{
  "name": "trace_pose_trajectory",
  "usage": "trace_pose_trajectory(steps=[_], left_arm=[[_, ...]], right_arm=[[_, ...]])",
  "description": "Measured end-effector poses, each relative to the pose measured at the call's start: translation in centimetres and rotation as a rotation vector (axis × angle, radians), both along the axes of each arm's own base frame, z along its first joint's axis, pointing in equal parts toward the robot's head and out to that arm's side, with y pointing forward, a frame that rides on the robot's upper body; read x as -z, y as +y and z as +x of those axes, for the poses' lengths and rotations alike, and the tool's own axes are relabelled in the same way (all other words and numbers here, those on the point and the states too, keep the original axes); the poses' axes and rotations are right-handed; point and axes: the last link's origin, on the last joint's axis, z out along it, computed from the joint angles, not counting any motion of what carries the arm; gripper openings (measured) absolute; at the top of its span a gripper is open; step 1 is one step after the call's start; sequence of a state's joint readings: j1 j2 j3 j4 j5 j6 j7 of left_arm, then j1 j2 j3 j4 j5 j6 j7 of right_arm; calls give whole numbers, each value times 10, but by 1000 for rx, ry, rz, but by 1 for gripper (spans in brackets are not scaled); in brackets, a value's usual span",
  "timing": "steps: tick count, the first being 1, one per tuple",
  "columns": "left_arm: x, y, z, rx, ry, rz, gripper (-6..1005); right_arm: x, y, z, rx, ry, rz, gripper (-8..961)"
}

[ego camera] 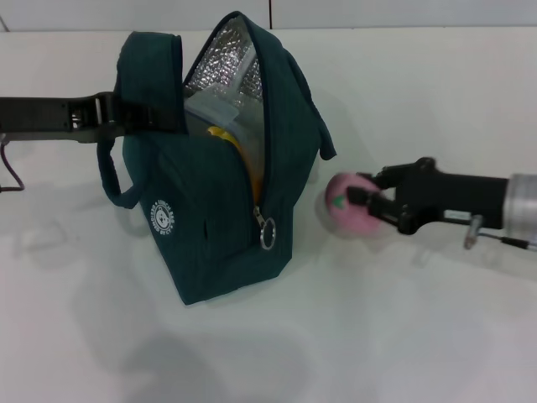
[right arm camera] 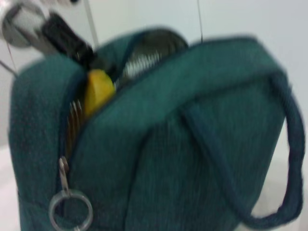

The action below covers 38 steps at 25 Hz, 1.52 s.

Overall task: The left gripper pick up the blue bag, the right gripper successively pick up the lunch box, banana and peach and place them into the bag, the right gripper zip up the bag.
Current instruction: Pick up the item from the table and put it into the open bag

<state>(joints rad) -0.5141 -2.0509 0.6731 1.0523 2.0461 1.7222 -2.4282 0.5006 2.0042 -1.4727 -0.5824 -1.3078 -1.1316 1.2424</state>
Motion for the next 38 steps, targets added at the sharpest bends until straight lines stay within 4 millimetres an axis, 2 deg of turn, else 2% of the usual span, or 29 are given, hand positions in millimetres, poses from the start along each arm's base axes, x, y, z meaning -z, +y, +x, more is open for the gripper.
trace_pose_trajectory(steps=[2,7,9,13,17,21,25,30,38], left_arm=[[0,0,0,0,-1,0,35],[1,-1,0,0,-4,-3,35],[1,-1,0,1,-5,-6,35],[2,-2,0,1,-5,-8,35],[2,-1,2,5,-5,-9,35],[3,0,2,7,-5,-10,35],[4,0,4,8,-9,-15,35],[5,0,3,5,-13,-14,35],[6,-1,3,2,-15,-17,35]], right_arm=[[-14,-6,0,-12,54,24,225],[-65,-16,-4,-59,275,102,184],[-82,-17,-11,-91,375,133,166],[-96,-8,-36,-162,484,155,138],[-91,10,-68,-227,517,124,98],[-69,27,-104,-260,533,28,66],[-48,34,-127,-285,494,-50,51],[-25,37,-135,-265,416,-79,36],[-15,40,-132,-216,380,-75,37]])
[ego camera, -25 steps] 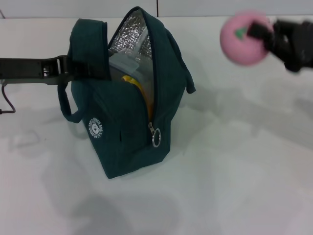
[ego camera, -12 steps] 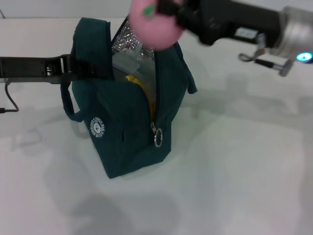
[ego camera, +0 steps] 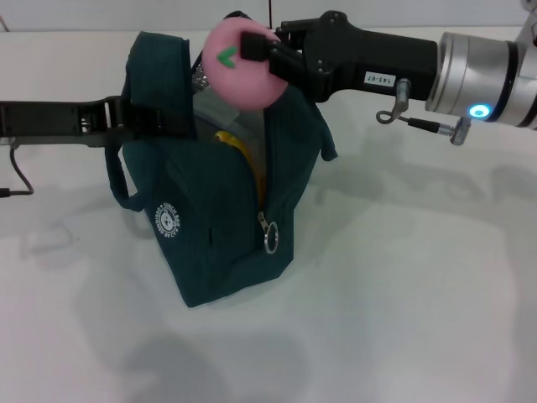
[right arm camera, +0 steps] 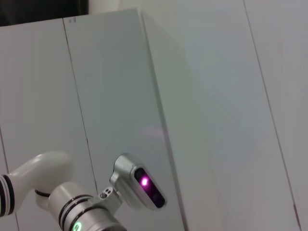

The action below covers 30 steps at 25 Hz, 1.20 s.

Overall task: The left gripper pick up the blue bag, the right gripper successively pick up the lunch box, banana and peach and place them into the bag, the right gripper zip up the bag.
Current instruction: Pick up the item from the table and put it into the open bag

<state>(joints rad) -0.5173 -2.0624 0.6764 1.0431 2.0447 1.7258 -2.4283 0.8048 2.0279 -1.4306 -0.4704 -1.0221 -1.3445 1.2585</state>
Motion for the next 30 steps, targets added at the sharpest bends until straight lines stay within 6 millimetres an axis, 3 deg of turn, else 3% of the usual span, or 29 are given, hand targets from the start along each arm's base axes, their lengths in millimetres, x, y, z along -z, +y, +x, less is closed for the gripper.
trace_pose_trajectory(steps=[2,7,10,27,30], left_arm=[[0,0,1,1,-1,0,35],[0,1,1,2,0,0,35],[0,1,1,3,0,0,35],[1,1,2,7,-1,-3,35],[1,1,2,7,-1,-3,35]], right_arm=[[2,0,0,4,-8,-4,37],[10,-1,0,13,-45,-26,149],[11,-1,-1,13,-53,-27,293],[9,2,2,49,-45,-30,445],[7,2,4,59,-36,-27,575]])
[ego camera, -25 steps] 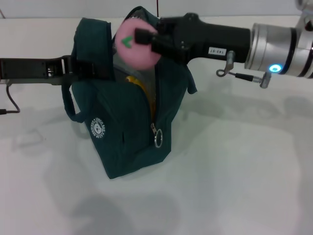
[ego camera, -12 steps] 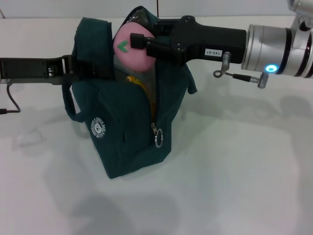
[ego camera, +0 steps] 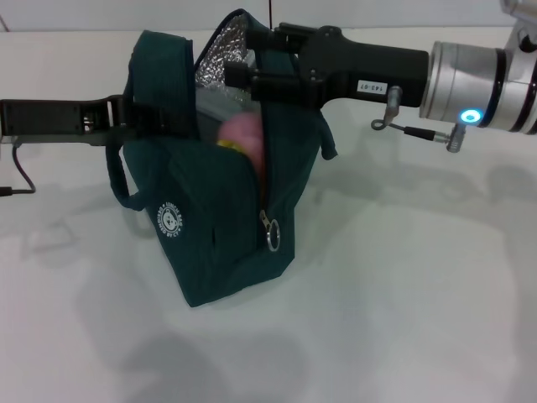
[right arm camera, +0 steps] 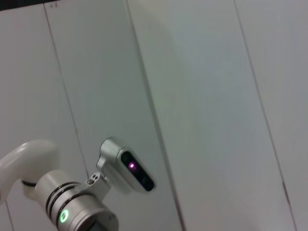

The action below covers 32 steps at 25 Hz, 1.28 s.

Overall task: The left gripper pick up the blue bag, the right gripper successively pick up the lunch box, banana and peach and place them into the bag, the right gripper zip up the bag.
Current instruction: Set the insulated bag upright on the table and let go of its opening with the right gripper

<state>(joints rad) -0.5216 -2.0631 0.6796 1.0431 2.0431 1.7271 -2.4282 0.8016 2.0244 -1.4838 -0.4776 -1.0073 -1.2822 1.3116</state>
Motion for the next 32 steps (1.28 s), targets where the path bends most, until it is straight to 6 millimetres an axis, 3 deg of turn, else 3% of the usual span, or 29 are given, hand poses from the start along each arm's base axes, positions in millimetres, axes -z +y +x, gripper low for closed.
trace_pose_trajectory(steps=[2,7,14,19,32], left_arm=[[0,0,0,0,0,0,35],[0,-2,-2,-7,0,0,35],[0,-2,-3,-8,0,0,35],[0,-2,-3,-8,1,0,34],[0,0,1,2,1,0,34]], right_arm=[[-3,1,2,14,15,7,662],[-17,3,18,64,49,48,739],[-38,-5,64,145,15,95,739],[-32,-19,84,138,-62,75,740],[-8,-24,72,102,-102,53,739]])
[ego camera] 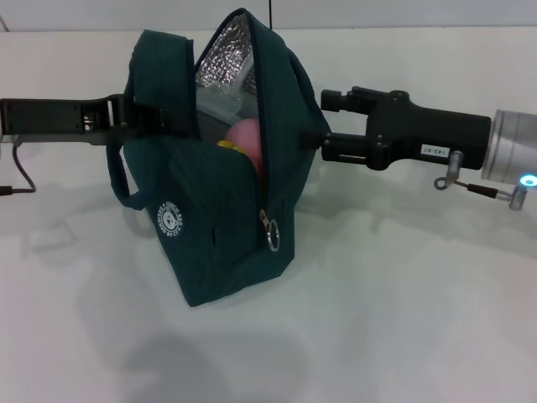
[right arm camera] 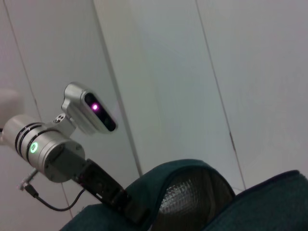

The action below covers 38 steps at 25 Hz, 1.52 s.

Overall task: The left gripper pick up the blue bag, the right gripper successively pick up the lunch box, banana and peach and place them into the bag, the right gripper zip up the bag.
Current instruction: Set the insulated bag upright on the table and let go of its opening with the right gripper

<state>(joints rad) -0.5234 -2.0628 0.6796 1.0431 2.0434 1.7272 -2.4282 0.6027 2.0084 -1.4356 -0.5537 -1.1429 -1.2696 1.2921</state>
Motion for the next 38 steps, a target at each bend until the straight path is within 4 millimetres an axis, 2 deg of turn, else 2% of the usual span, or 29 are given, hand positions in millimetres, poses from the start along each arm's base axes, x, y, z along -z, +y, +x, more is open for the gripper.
trace_pose_trajectory(steps=[10,19,24,29,38], left_arm=[[0,0,0,-1,0,1,34],[0,0,0,-1,0,1,34],[0,0,0,-1,0,0,34],[0,0,0,0,-1,0,34],[0,0,0,0,-1,0,35]], right_arm=[[11,-1,-9,-34,-26,-40,707],[15,-2,-10,-39,-39,-41,679],[15,-2,-13,-49,-37,-38,496],[13,-4,-14,-63,-31,-31,438],[11,-5,-14,-80,-27,-25,397]])
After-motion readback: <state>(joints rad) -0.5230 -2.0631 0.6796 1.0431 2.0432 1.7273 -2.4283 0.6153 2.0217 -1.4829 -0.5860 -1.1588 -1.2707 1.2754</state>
